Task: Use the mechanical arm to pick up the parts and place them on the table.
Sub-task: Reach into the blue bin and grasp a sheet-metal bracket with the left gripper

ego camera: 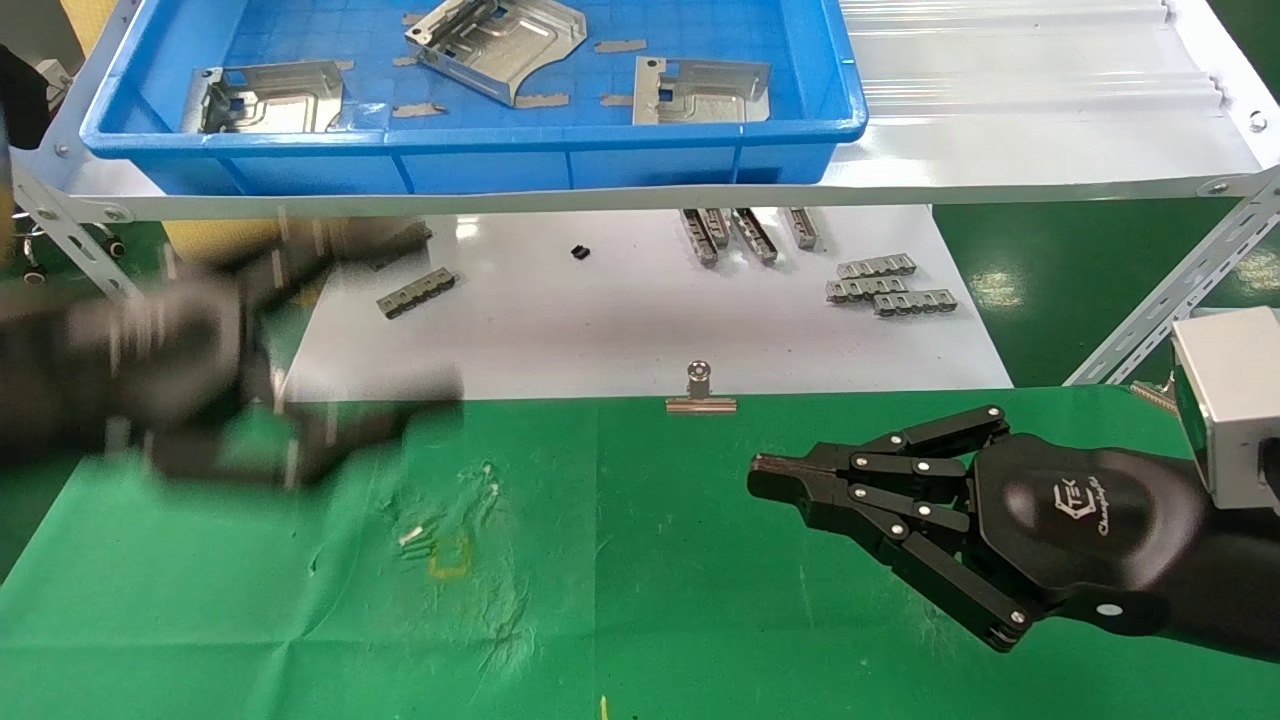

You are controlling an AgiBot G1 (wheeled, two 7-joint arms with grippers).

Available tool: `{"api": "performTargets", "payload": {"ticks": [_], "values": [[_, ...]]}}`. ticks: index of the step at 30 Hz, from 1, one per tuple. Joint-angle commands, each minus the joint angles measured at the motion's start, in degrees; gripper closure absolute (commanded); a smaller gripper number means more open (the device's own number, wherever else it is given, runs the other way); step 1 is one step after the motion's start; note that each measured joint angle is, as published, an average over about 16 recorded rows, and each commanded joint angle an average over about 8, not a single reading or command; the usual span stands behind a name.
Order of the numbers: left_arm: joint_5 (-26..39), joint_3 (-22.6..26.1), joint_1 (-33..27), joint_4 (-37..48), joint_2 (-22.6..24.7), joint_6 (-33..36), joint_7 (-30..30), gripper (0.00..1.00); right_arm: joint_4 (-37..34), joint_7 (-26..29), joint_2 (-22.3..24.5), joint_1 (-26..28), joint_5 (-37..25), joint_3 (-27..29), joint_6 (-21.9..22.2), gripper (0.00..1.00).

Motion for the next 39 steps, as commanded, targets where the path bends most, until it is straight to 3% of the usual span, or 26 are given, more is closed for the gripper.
{"api": "performTargets", "payload": {"ticks": [1,5,12,13,16,17,19,21,24,25,39], "values": [[2.3,0.4,-4.2,1.1,0.8,-2.8,-2.0,0.00,0.0,0.0,0.0,0.0,0.0,0.0,0.0,1.00],[11.2,5.1,-15.8,10.3,7.2,-6.7,-5.1,0.00,0.0,0.0,0.0,0.0,0.0,0.0,0.0,1.00],[26.8,13.5,-33.4,33.9,21.2,-14.0,-6.4,0.00,0.0,0.0,0.0,0.0,0.0,0.0,0.0,0.98],[28.4,14.4,-35.1,37.1,23.0,-15.6,-6.3,0.00,0.0,0.0,0.0,0.0,0.0,0.0,0.0,0.89],[32.9,16.7,-39.0,46.3,28.4,-22.0,-5.8,0.00,0.0,0.0,0.0,0.0,0.0,0.0,0.0,0.52],[34.1,17.2,-39.9,49.0,30.0,-24.4,-5.7,0.07,0.0,0.0,0.0,0.0,0.0,0.0,0.0,0.39],[36.1,18.2,-41.2,53.4,32.8,-29.3,-5.3,0.32,0.0,0.0,0.0,0.0,0.0,0.0,0.0,0.14],[37.5,18.8,-42.0,56.9,35.1,-33.7,-5.1,0.57,0.0,0.0,0.0,0.0,0.0,0.0,0.0,0.00],[38.4,19.4,-42.4,60.1,37.0,-37.6,-5.0,0.94,0.0,0.0,0.0,0.0,0.0,0.0,0.0,0.00],[38.6,19.5,-42.5,60.7,37.4,-38.2,-5.0,1.00,0.0,0.0,0.0,0.0,0.0,0.0,0.0,0.00],[38.6,20.4,-42.2,62.1,37.7,-36.9,-5.4,1.00,0.0,0.0,0.0,0.0,0.0,0.0,0.0,0.00]]}}
